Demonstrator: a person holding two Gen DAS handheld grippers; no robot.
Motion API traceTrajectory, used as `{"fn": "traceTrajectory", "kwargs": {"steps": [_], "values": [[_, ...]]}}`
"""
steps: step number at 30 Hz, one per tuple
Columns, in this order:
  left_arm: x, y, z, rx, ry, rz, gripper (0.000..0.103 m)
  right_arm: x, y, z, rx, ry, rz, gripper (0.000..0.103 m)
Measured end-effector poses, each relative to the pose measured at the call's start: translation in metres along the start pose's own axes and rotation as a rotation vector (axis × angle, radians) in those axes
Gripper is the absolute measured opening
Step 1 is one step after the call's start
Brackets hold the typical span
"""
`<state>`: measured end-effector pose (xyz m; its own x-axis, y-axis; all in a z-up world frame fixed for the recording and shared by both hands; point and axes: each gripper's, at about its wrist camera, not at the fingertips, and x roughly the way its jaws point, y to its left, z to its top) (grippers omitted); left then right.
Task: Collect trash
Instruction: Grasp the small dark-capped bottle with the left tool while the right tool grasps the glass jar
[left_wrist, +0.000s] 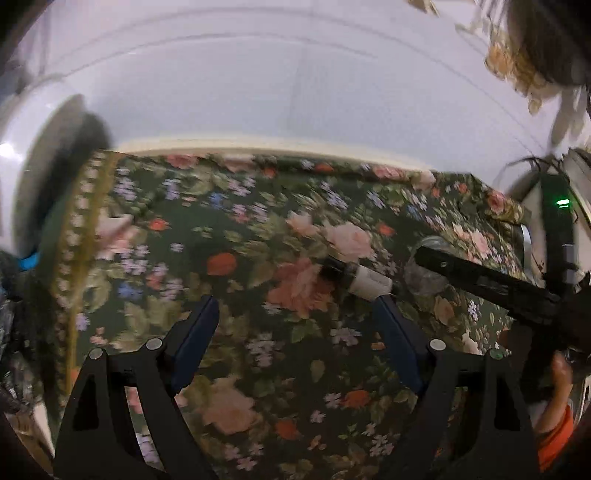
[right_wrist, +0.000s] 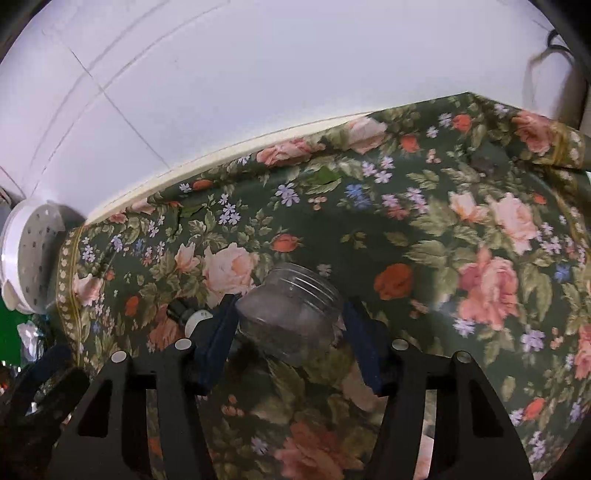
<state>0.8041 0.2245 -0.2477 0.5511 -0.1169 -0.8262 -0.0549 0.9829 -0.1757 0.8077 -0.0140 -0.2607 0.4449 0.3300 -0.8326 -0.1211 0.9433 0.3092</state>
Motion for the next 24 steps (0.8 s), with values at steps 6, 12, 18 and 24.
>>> {"fn": "traceTrajectory", "kwargs": {"steps": [6,12,18,24], "values": [[0.036,-0.034,0.008,0.003,0.055,-0.043,0.085,-0.042,-0.026,-0.012,0.009,-0.064,-0.062,0.055],[0.076,-0.055,0.013,-0.034,0.08,0.022,0.085,-0.076,-0.049,-0.026,0.022,-0.116,-0.136,0.055],[0.094,-0.065,0.008,-0.059,0.086,0.063,0.06,-0.1,-0.071,-0.036,0.052,-0.148,-0.163,0.055],[0.088,-0.072,-0.004,-0.028,0.061,0.093,0.034,-0.117,-0.079,-0.048,0.035,-0.155,-0.17,0.055]]}}
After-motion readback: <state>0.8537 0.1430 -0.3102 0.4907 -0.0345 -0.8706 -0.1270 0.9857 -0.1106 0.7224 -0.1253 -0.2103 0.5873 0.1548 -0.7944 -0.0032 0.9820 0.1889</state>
